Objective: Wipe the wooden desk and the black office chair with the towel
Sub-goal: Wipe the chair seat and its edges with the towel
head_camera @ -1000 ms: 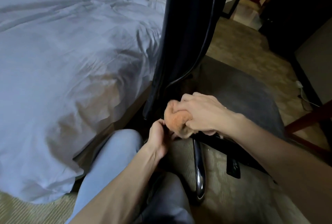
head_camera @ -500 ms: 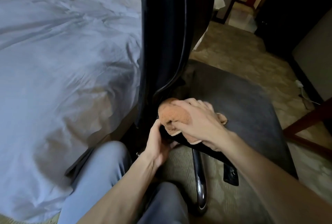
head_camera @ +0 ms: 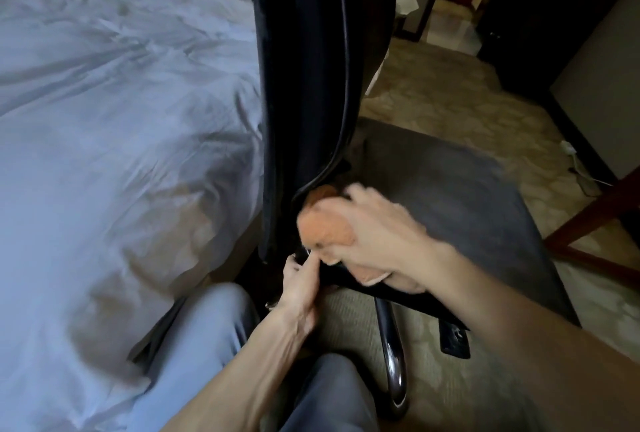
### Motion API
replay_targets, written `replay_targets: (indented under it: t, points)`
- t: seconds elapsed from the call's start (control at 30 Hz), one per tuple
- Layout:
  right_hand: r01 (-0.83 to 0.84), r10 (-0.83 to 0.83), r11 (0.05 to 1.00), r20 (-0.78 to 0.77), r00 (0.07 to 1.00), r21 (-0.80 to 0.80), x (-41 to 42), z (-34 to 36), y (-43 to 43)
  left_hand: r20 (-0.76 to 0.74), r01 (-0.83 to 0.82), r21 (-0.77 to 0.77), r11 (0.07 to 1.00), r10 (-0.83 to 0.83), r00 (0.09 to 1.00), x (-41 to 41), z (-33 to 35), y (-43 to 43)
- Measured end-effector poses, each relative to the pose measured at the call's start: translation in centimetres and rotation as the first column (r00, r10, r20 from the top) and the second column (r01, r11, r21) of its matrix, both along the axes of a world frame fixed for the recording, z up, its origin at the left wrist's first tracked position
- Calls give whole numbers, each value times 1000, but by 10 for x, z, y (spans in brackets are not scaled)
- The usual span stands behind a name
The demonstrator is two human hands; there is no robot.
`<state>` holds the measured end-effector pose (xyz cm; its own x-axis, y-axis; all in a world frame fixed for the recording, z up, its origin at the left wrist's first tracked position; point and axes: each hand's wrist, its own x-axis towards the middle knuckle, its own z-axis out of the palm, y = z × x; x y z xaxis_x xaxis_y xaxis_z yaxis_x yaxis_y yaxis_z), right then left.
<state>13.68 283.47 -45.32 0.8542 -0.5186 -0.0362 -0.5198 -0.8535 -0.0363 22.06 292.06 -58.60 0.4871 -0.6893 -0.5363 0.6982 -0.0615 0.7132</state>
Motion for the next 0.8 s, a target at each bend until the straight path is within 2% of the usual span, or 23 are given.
replay_targets:
  t: [0.07,0.17,0.27,0.33,0.43,0.5,0.63,0.73,0.8]
  points:
    - [-75,74,997,-49,996,-16,4,-16,9,9,25,12,1000,-26,1000,-1,-3,10]
    - [-63,63,998,-19,998,7,8,-15,-2,40,82,13,997,-82,996,1,-8,20]
    - [-56,55,997,-30,998,-43,27,-17,-22,0,87,18,996,-87,996,3,-9,29]
    - [11,-13,998,-27,1000,-68,45,-17,-43,-14,89,30,996,-89,996,12,-7,37]
    - [182,-188,981,-109,976,-66,66,-2,-75,-45,141,3,990,-140,989,30,-4,46]
    - [227,-234,970,-88,968,-83,73,8,-86,-62,193,15,981,-192,979,40,3,45]
    - [87,-86,994,24,996,-71,72,21,-60,-35,244,84,966,-242,970,55,15,31]
    - [-93,95,995,-69,993,30,61,15,-38,33,197,151,969,-204,978,68,22,15]
    - [-69,75,994,-70,995,79,58,7,-33,43,166,169,972,-175,984,74,23,9]
